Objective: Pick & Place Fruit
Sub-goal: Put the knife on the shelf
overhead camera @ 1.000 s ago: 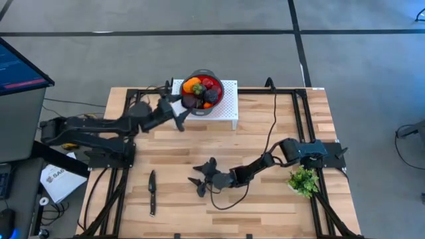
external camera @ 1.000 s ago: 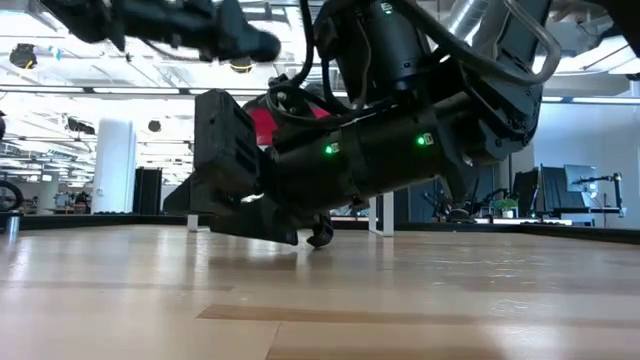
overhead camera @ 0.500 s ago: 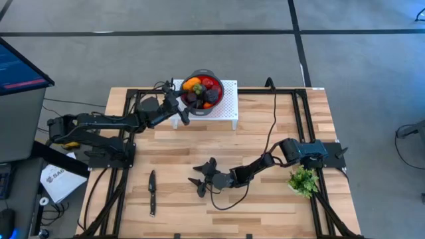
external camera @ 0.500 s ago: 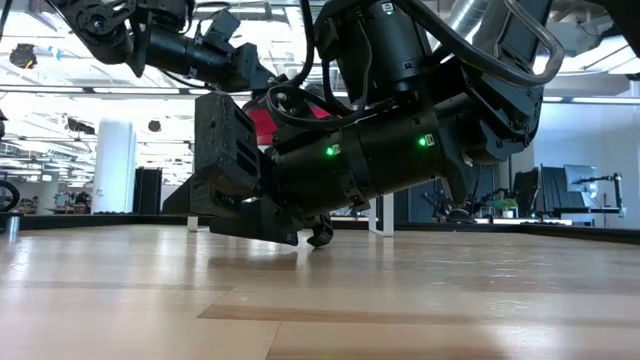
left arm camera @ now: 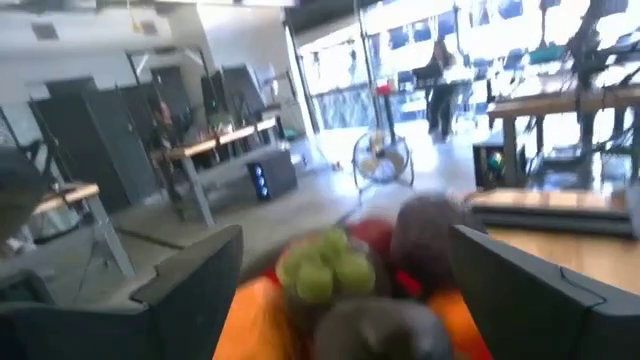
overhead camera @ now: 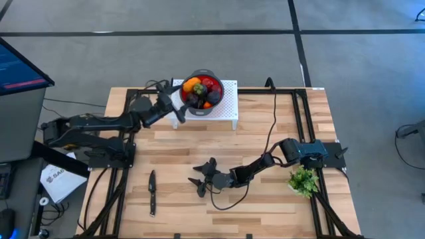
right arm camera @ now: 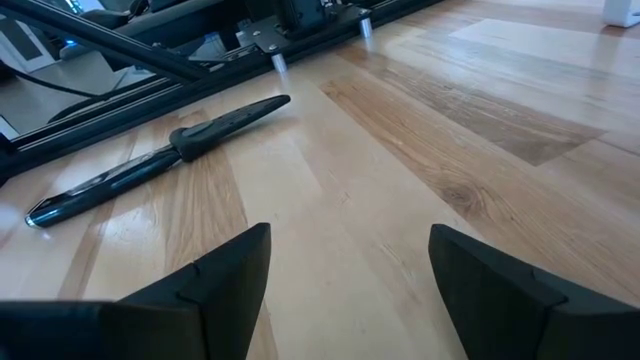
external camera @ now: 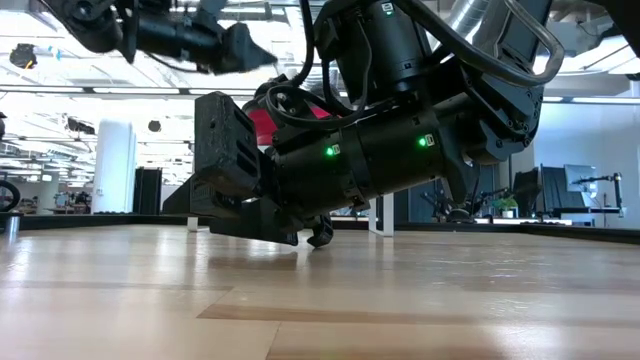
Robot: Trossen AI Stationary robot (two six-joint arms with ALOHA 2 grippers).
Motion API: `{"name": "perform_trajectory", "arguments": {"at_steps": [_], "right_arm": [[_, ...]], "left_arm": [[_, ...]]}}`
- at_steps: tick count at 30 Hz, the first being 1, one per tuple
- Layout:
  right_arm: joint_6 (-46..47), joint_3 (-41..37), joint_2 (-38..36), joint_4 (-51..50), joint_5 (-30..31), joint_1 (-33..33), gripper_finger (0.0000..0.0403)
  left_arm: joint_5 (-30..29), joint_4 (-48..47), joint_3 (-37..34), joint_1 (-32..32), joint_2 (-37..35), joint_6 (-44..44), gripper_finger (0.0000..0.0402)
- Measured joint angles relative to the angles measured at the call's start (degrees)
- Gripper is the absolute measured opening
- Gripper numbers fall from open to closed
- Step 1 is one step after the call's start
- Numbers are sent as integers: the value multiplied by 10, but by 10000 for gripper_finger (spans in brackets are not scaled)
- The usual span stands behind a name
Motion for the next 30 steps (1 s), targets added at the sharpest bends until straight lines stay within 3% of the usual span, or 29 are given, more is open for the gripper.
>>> {"name": "perform_trajectory", "arguments": {"at_steps": [5, 14, 17, 21, 27, 30], "right_arm": [[0, 0, 0, 0, -1, 0, 265], [-13, -8, -16, -10, -26, -1, 251], [-50, -27, -57, -34, -48, -4, 215], [-93, -82, -167, -75, -97, -11, 140], [-130, -233, -346, -109, -169, -19, 29], [-120, -326, -430, -112, -172, -20, 5]], "left_arm": [[0, -44, 0, -37, -75, 0, 337], [1, -268, 0, -142, -195, -22, 294], [1, -323, 0, -168, -217, -47, 275], [1, -351, 0, -194, -227, -63, 249], [2, -350, 0, -206, -221, -66, 217], [1, -351, -1, -206, -221, -66, 205]]}}
